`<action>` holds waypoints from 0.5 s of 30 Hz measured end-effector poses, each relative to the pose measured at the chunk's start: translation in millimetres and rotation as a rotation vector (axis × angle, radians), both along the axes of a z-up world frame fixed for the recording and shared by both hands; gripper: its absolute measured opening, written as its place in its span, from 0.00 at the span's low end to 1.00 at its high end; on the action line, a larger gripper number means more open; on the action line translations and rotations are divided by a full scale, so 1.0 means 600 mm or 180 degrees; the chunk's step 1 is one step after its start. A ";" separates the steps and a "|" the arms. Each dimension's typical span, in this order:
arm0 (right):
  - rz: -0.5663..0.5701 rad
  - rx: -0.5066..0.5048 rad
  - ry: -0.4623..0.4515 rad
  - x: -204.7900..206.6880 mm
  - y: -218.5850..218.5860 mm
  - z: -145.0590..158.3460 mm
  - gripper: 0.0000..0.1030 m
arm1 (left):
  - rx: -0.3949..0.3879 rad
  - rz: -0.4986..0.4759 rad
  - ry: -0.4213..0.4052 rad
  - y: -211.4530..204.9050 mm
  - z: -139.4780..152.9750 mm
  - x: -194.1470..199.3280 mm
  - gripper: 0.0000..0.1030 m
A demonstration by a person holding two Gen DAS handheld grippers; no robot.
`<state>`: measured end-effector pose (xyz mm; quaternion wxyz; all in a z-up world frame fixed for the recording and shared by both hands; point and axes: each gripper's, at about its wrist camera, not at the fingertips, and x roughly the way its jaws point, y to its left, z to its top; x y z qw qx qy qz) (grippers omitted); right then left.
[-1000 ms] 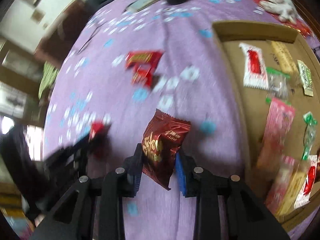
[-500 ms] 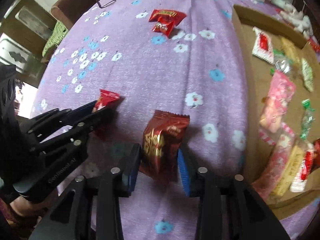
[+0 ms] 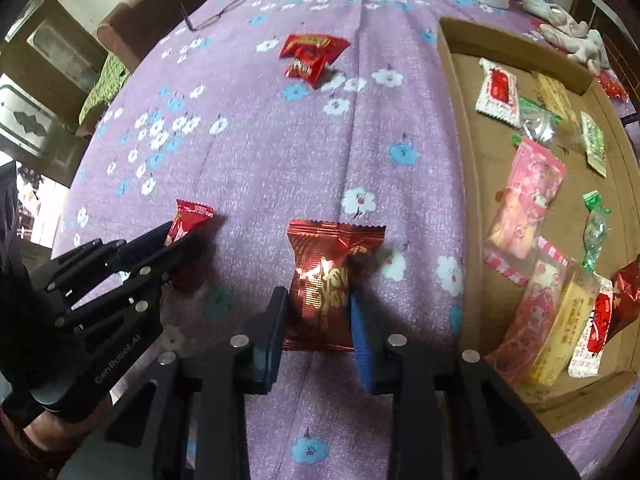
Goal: Organize snacks
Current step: 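Carry the red candy pack and red-brown pack over the tray with both grippers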
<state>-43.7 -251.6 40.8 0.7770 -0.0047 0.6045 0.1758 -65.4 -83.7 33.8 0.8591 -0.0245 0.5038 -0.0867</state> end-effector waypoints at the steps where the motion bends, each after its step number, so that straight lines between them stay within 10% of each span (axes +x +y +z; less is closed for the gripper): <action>1: -0.0003 0.0044 -0.0043 0.000 -0.002 0.008 0.28 | -0.0001 -0.0004 -0.0028 -0.001 0.005 0.000 0.20; 15: -0.0041 0.0222 -0.0440 -0.006 -0.021 0.072 0.28 | 0.0130 -0.0154 -0.0274 -0.045 0.054 0.008 0.20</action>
